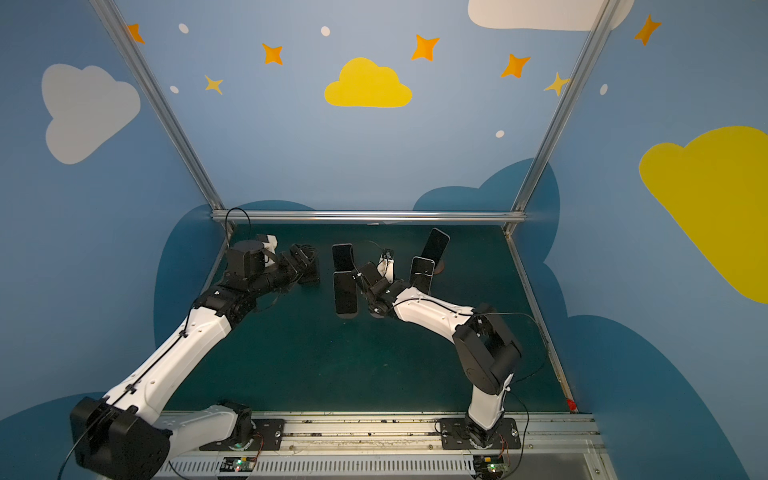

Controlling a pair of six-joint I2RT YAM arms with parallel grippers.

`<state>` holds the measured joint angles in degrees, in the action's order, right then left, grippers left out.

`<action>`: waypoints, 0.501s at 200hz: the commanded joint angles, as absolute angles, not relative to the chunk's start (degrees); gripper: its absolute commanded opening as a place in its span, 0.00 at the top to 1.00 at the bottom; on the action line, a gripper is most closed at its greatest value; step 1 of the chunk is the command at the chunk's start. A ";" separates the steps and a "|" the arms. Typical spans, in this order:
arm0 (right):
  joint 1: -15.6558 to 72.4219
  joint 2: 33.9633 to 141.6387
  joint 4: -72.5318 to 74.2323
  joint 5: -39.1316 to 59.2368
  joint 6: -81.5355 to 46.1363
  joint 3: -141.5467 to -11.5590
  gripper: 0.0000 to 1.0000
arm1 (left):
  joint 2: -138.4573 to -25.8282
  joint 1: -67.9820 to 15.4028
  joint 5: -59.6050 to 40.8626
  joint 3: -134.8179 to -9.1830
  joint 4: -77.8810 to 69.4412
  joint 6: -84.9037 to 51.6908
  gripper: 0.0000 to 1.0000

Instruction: Remove the phone from the phone stand

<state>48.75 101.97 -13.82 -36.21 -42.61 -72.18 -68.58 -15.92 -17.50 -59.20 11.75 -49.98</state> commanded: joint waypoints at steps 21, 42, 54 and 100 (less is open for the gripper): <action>49.55 101.00 -12.80 -36.39 -41.26 -71.35 0.33 | -69.07 -15.73 -17.59 -58.54 10.32 -49.94 0.00; 49.92 100.34 -12.74 -37.03 -40.01 -71.28 0.34 | -69.12 -15.64 -17.85 -58.54 10.21 -50.10 0.00; 50.10 99.90 -12.74 -37.28 -39.54 -71.27 0.35 | -69.30 -15.64 -18.01 -58.45 10.11 -50.10 0.00; 50.88 97.97 -11.96 -38.00 -37.17 -70.89 0.36 | -69.17 -15.44 -18.03 -58.45 10.02 -50.19 0.00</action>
<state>50.19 101.32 -13.10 -36.60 -38.92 -71.59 -68.73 -15.79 -17.54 -59.20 11.35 -50.04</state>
